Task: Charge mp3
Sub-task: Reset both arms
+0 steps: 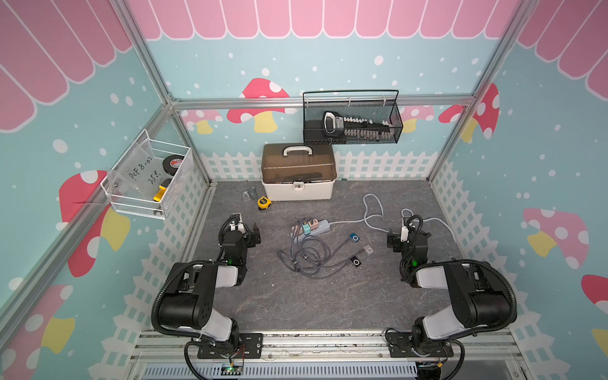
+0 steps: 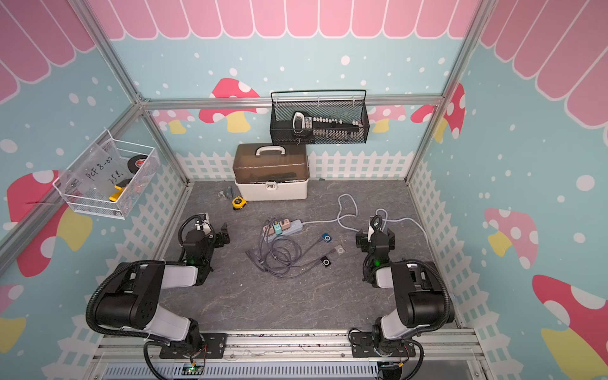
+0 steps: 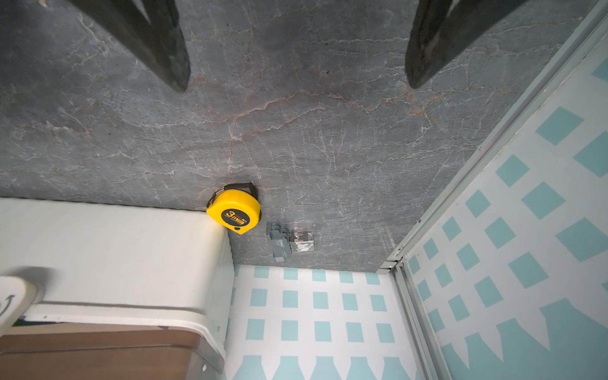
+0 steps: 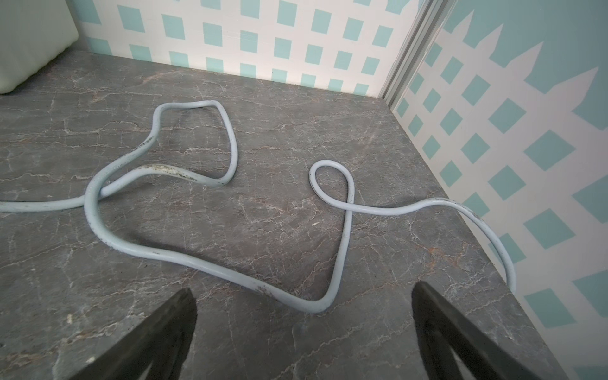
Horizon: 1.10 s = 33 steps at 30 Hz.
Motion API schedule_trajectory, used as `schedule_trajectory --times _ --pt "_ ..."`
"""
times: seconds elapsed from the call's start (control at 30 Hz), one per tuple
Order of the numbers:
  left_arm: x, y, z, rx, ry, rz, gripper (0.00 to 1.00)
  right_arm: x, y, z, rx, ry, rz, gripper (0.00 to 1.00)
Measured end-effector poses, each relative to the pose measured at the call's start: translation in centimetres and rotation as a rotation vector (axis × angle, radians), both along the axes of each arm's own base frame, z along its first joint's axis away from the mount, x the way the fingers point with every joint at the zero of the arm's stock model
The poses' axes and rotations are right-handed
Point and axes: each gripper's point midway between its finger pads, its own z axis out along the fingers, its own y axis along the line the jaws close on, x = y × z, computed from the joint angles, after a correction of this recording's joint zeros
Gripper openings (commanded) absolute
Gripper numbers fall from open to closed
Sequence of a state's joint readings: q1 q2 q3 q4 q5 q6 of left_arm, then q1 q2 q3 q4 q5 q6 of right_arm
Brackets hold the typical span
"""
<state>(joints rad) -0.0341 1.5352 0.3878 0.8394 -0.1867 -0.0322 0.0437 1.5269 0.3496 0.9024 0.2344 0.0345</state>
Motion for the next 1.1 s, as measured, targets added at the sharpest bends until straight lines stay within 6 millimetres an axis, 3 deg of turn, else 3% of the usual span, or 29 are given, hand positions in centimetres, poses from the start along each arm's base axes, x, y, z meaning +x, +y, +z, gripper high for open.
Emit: schedule_trajectory --times 0.17,0.3,0.33,0.37,0.4,0.43,0.47,1.1 --pt "0.0 0.0 0.01 -0.002 -0.001 0.001 0.99 0.02 0.0 -0.01 0.005 0.0 0.005 1.0" --pt "0.0 0.0 0.01 -0.002 -0.001 0.001 0.99 0.04 -0.08 -0.08 0.015 0.001 0.013 0.56" --pt "0.0 0.0 0.01 -0.002 -0.001 0.001 0.99 0.05 -0.04 -0.09 0.016 0.002 0.016 0.35" --pt "0.0 0.0 0.01 -0.002 -0.001 0.001 0.99 0.07 0.06 -0.1 0.014 0.002 0.023 0.29" --pt "0.0 0.0 0.01 -0.002 -0.001 0.001 0.99 0.07 0.1 -0.11 0.016 0.003 0.025 0.41" --pt "0.01 0.0 0.02 -0.003 -0.001 0.001 0.99 0.08 0.18 -0.11 0.016 0.003 0.029 0.65" --pt "0.01 -0.01 0.02 -0.002 -0.001 0.0 0.99 0.09 0.19 -0.11 0.019 0.002 0.03 0.98" --pt "0.01 0.0 0.02 -0.003 -0.001 0.001 0.99 0.1 0.34 -0.15 0.021 0.004 0.039 1.0"
